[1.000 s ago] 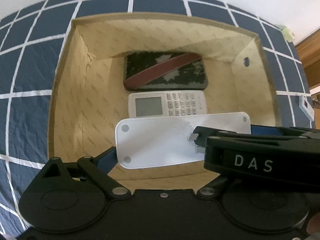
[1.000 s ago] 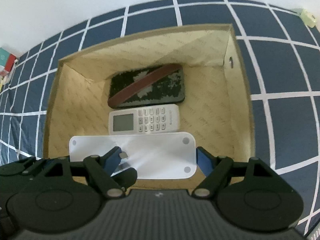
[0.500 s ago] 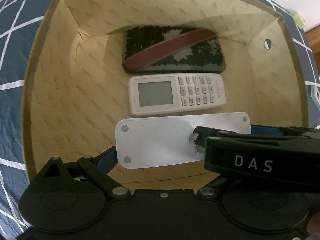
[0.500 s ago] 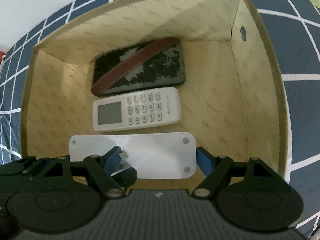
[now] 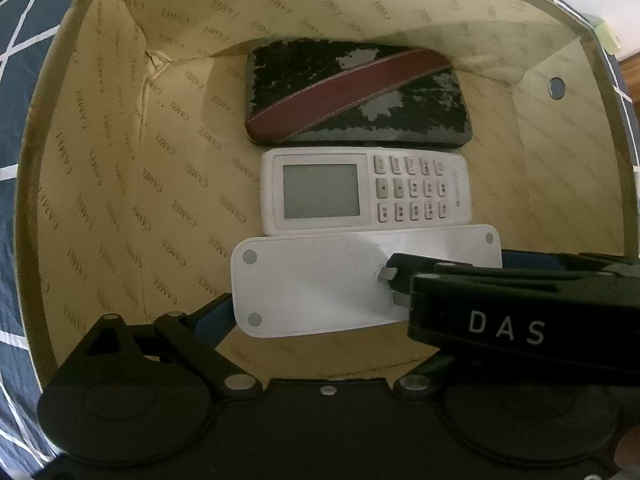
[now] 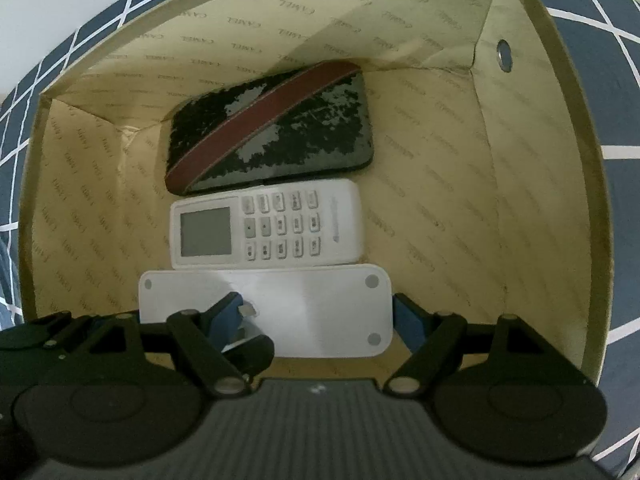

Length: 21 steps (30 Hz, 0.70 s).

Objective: Organize objects
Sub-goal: 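Lower the adapter beside the keypad phone and open the right gripper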

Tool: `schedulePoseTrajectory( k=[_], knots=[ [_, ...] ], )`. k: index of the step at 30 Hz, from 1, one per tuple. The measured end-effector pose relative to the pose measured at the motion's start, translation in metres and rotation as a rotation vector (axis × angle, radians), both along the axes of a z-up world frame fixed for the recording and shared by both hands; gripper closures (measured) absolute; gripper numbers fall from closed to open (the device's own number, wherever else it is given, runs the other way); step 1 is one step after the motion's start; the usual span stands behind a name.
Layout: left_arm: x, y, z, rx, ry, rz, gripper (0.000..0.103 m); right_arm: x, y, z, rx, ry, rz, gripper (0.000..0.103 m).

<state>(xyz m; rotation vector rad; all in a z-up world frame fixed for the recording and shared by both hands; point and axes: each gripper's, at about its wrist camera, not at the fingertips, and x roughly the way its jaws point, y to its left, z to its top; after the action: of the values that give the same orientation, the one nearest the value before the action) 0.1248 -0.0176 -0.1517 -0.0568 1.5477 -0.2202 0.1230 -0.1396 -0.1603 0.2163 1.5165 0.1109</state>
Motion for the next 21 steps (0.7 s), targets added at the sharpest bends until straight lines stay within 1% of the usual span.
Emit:
schedulePoseTrajectory(
  k=[12,21],
  knots=[
    [0.002,0.002,-0.001,-0.002,0.007,-0.006,0.006,-0.001,0.003,-0.004,-0.013,0.005,0.018,0.023],
    [-0.003,0.010,0.011,-0.009,-0.019,0.024,0.005,-0.006,0.009,0.004,-0.037,-0.025,0.047,0.022]
  ],
)
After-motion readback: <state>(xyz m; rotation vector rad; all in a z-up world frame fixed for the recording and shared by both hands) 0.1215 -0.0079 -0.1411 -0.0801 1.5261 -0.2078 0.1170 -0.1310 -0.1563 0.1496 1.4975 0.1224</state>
